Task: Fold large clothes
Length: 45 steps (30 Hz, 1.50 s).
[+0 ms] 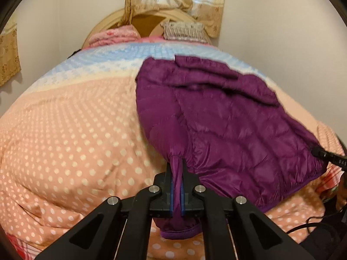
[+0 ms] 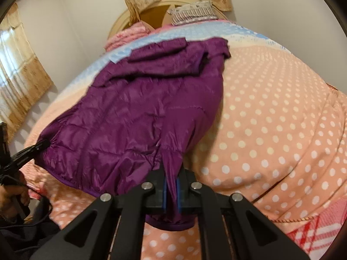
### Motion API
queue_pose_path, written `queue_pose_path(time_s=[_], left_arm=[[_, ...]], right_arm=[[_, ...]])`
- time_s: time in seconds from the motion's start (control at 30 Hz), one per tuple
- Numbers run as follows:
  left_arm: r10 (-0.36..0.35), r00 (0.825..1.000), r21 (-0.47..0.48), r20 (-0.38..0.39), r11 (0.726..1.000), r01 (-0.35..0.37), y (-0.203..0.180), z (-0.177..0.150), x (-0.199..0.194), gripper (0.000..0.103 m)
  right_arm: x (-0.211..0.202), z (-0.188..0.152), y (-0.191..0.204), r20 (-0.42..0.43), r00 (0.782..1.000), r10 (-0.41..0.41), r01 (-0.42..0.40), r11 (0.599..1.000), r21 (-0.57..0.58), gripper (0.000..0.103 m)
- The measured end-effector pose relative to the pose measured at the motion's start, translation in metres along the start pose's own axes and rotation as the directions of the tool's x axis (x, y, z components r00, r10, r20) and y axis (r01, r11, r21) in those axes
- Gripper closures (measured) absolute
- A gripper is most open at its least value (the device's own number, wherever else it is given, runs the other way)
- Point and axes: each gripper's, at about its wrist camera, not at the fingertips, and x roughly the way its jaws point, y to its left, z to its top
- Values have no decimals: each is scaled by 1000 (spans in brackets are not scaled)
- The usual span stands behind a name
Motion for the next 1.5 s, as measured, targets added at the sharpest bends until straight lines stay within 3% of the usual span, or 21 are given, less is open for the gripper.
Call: queue_pose_path(time_s=[0.2, 0.33, 0.5, 0.63, 0.7, 0.9, 1.03, 1.17, 1.33, 1.43, 1.47, 1.5], left_arm=[[-90, 988, -21, 123, 995, 93, 10, 27, -65, 101], [-141, 974, -55, 179, 987, 153, 18, 36, -109, 101], [-138, 963, 0, 233, 990, 142, 11, 47, -141, 101], [-97, 963, 72, 250, 994, 82, 2, 71, -102, 101], [-77, 964, 88, 255, 995, 56, 1, 91, -63, 101], [-3, 975, 22, 221, 1000, -2, 20, 147, 47, 97], [38, 985, 22, 171, 999, -42, 21, 170, 87, 94], [86, 985, -3, 150, 996, -87, 24, 189, 114, 73], [104, 989, -37, 105, 994, -101, 24, 193, 144, 61], [66, 992, -49, 105, 997, -61, 23, 194, 152, 35], [84, 990, -59, 115, 995, -77, 24, 195, 152, 11], [115, 984, -71, 137, 992, -106, 27, 197, 151, 1]], right_arm=[[-62, 7, 26, 98, 994, 53, -46, 996, -72, 96], [-115, 11, 47, 195, 976, 97, -72, 989, -128, 96], [-143, 32, 47, 292, 950, 108, -67, 987, -144, 96], [-105, 80, 28, 327, 941, 84, -49, 992, -114, 96], [-80, 103, 22, 328, 942, 66, -34, 994, -100, 96], [4, 163, 2, 312, 950, 2, 2, 1000, -11, 96], [45, 186, -15, 288, 956, -56, 46, 998, 42, 96], [87, 210, -30, 232, 968, -98, 80, 993, 86, 96], [117, 210, -49, 195, 970, -147, 121, 983, 141, 94], [128, 205, -54, 179, 968, -175, 150, 978, 142, 93], [132, 204, -58, 169, 969, -182, 156, 975, 156, 91], [134, 202, -64, 159, 969, -187, 159, 972, 173, 88]])
